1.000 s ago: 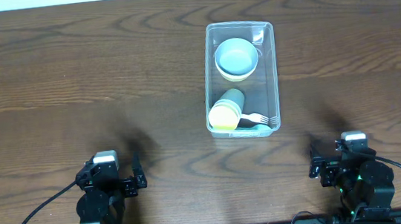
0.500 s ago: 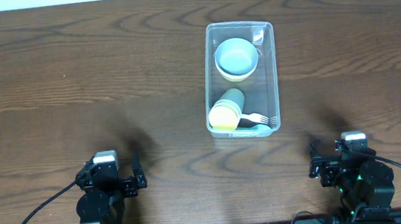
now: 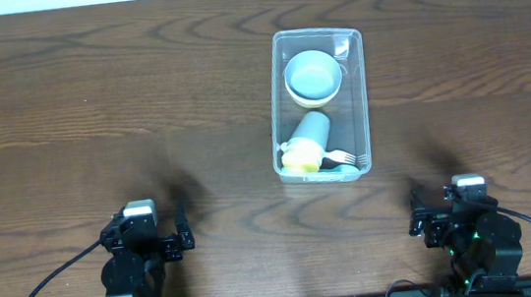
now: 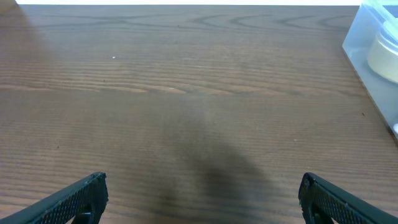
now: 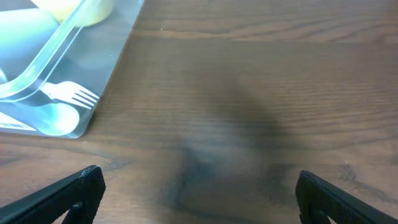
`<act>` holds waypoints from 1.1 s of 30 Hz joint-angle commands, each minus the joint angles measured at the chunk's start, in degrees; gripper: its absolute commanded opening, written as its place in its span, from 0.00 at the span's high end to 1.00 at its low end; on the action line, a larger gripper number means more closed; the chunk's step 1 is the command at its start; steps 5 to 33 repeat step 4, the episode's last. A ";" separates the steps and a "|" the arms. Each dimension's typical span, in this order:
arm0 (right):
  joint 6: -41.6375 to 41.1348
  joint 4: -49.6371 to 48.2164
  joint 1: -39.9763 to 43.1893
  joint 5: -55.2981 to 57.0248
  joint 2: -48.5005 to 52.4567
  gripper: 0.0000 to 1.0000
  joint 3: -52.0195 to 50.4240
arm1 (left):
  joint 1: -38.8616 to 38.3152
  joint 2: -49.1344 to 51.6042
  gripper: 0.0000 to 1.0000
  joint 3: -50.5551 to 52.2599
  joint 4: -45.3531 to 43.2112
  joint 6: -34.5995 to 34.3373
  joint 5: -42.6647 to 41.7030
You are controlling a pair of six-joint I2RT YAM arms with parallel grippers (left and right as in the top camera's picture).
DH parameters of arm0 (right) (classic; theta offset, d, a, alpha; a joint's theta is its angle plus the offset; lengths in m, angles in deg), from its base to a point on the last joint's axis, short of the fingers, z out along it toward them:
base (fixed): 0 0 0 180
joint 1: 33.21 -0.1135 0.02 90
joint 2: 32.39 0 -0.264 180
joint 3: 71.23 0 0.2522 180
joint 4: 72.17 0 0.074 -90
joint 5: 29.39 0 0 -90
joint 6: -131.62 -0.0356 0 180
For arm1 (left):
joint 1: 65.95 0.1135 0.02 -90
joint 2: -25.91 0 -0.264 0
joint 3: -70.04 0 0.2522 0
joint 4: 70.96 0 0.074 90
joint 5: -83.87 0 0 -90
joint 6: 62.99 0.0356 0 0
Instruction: Pack container
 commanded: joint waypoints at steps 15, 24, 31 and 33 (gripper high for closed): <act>1.07 0.26 -0.70 -0.44 -0.63 0.01 -0.72 | 0.28 -0.28 0.02 1.05 -0.02 -0.72 -0.17; 1.07 0.26 -0.70 -0.44 -0.63 0.01 -0.72 | 0.28 -0.28 0.02 1.05 -0.02 -0.72 -0.17; 1.07 0.26 -0.70 -0.44 -0.63 0.01 -0.72 | 0.28 -0.28 0.02 1.05 -0.02 -0.72 -0.17; 1.07 0.26 -0.70 -0.44 -0.63 0.01 -0.72 | 0.28 -0.28 0.02 1.05 -0.02 -0.72 -0.17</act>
